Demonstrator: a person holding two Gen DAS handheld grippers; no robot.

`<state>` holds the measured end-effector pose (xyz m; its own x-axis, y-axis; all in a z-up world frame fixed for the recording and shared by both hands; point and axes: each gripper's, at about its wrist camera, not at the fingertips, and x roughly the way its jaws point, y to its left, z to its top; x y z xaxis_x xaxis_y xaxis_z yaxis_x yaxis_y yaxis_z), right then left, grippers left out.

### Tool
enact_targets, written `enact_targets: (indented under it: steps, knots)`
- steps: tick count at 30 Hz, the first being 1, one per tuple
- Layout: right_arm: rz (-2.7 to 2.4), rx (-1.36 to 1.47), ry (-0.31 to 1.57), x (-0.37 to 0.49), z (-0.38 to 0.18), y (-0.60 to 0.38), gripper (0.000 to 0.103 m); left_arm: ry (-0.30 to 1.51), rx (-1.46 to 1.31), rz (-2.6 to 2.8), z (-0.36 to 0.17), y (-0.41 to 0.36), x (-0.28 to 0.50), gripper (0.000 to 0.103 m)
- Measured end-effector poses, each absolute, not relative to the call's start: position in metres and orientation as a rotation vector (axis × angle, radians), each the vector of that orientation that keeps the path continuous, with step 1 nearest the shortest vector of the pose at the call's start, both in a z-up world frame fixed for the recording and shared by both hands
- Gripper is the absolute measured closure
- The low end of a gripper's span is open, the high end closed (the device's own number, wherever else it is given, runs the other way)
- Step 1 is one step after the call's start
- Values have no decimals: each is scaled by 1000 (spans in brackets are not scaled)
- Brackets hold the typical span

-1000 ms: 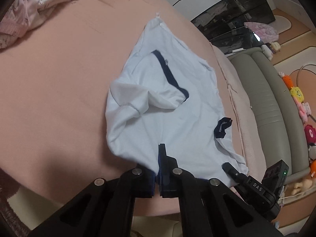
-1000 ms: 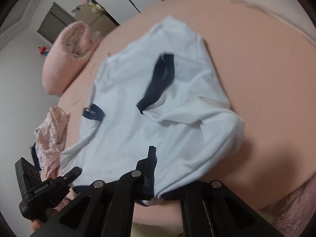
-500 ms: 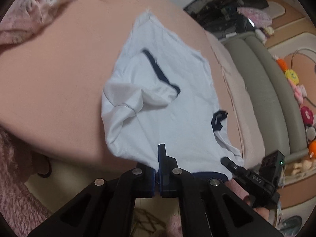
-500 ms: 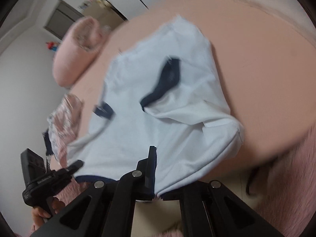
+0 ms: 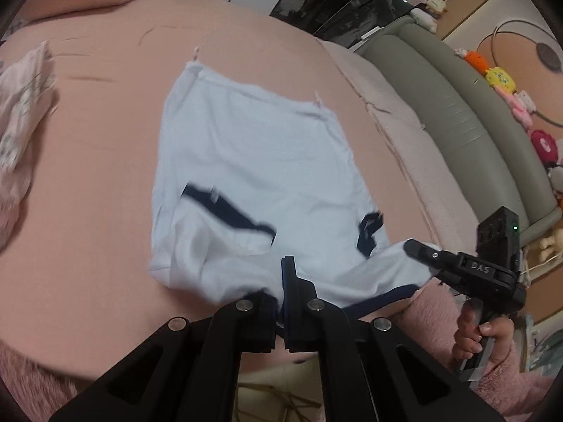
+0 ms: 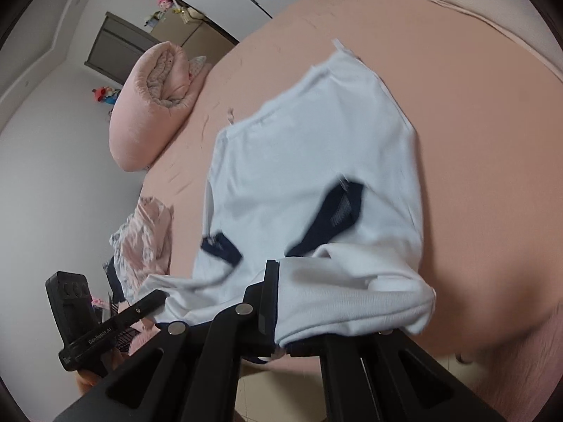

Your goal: Fold clothes

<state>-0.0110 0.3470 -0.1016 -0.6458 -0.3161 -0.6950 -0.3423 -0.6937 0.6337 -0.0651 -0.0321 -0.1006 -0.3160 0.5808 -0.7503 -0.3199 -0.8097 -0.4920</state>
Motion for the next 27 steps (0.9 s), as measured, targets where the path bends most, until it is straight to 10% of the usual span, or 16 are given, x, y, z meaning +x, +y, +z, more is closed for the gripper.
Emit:
enact_targets:
  steps: [18,23,27]
  knots:
    - [2392,-1270,1471,-174,-147,439,101,-428,-1512,2106,-168,22,-273,98]
    - [2471,-1173,1525,-179,-112,460,90,-327,-1389,2166,-134,22,-281,95]
    - [2609,-1121,1227,-173,-80,451,66,-229,-1308,2250,-113,11,-275,81]
